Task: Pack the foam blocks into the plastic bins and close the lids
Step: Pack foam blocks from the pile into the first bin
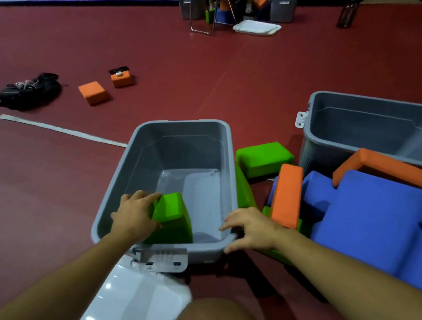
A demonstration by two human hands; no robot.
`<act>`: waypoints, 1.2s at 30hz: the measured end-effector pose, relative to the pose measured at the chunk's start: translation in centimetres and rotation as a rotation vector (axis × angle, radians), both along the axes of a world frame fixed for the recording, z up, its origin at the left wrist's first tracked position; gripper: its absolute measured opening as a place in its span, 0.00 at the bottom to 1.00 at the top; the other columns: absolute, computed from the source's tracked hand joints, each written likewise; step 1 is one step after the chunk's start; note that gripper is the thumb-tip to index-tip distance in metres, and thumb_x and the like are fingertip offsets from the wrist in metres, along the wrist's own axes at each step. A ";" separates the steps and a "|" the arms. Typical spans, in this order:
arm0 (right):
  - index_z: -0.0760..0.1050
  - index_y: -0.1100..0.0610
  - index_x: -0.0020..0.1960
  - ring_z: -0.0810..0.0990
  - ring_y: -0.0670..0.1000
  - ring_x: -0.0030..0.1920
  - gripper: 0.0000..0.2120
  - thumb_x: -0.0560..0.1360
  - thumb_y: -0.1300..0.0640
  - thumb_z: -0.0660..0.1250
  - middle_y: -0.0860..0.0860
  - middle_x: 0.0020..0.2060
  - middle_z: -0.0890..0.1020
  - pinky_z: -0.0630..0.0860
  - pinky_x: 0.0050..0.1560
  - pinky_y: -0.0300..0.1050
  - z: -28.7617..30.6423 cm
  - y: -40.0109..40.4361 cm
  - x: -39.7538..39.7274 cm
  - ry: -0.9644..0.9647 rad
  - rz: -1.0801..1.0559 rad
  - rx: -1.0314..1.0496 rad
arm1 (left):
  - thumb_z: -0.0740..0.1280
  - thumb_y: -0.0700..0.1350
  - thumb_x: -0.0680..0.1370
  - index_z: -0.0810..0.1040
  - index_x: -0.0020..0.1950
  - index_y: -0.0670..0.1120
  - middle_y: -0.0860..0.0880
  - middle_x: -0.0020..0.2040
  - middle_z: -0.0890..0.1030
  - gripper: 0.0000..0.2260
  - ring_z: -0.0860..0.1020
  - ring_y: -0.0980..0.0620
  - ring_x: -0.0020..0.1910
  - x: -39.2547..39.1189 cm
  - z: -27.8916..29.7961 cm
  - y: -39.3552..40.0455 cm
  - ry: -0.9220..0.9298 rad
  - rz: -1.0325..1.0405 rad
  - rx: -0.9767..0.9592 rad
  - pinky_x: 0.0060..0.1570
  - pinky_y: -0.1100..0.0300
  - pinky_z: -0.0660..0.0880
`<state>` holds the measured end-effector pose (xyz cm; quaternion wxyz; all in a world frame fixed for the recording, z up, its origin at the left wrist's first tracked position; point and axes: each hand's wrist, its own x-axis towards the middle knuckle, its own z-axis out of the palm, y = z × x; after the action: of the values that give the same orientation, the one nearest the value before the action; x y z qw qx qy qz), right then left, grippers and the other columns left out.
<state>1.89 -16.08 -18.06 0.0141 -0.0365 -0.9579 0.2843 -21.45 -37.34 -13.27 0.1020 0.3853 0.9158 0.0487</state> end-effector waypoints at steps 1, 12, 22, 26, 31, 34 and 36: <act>0.84 0.55 0.55 0.81 0.50 0.52 0.27 0.66 0.36 0.74 0.52 0.49 0.85 0.77 0.55 0.45 -0.1 0.5 0.1 0.107 -0.084 -0.019 | 0.77 0.57 0.64 0.67 0.72 0.63 0.53 0.66 0.72 0.38 0.66 0.42 0.64 -0.2 -0.5 0.1 -0.003 0.016 0.006 0.58 0.35 0.72; 0.82 0.51 0.58 0.81 0.50 0.55 0.26 0.67 0.36 0.68 0.49 0.54 0.84 0.75 0.57 0.45 -0.5 8.2 3.8 0.141 -0.557 0.003 | 0.78 0.55 0.64 0.69 0.71 0.62 0.50 0.66 0.72 0.37 0.66 0.40 0.64 -0.2 -1.3 5.8 -0.005 0.042 0.099 0.57 0.37 0.73; 0.78 0.54 0.64 0.80 0.54 0.60 0.30 0.67 0.41 0.76 0.54 0.59 0.82 0.74 0.59 0.46 0.0 14.6 -0.6 0.097 -0.627 0.032 | 0.78 0.51 0.66 0.69 0.70 0.63 0.50 0.67 0.71 0.35 0.65 0.40 0.66 -0.1 -2.7 11.3 -0.017 0.057 0.149 0.58 0.35 0.71; 0.68 0.49 0.72 0.74 0.56 0.65 0.49 0.56 0.31 0.77 0.54 0.65 0.74 0.72 0.64 0.51 -1.1 14.6 -3.8 -0.163 -0.407 0.049 | 0.78 0.50 0.65 0.70 0.70 0.62 0.49 0.66 0.72 0.35 0.66 0.39 0.65 -0.7 -4.4 13.0 -0.028 0.097 0.191 0.59 0.35 0.71; 0.60 0.42 0.75 0.72 0.59 0.65 0.54 0.55 0.29 0.76 0.52 0.68 0.66 0.75 0.61 0.55 -3.4 12.3 -4.3 -0.362 -0.284 0.202 | 0.80 0.51 0.64 0.70 0.71 0.61 0.49 0.68 0.72 0.37 0.65 0.39 0.65 -0.7 -6.4 12.9 -0.055 0.094 0.142 0.61 0.37 0.70; 0.63 0.43 0.73 0.73 0.60 0.64 0.46 0.60 0.33 0.76 0.53 0.67 0.67 0.74 0.60 0.54 -4.4 12.3 -4.0 -0.357 -0.322 0.191 | 0.79 0.50 0.64 0.70 0.71 0.61 0.49 0.67 0.71 0.37 0.65 0.40 0.66 -0.4 -6.6 12.4 -0.073 0.108 0.124 0.61 0.37 0.70; 0.67 0.42 0.70 0.75 0.60 0.61 0.39 0.63 0.36 0.76 0.52 0.64 0.69 0.75 0.59 0.53 -4.6 12.6 -3.5 -0.309 -0.355 0.126 | 0.79 0.51 0.64 0.70 0.71 0.61 0.49 0.67 0.71 0.37 0.65 0.40 0.65 -0.2 -6.6 11.9 -0.076 0.107 0.118 0.61 0.37 0.70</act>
<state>-1.58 -3.45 -22.69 -0.0808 -0.2466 -0.9431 0.2081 -21.60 -25.49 -19.89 0.1111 0.3391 0.9261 0.1223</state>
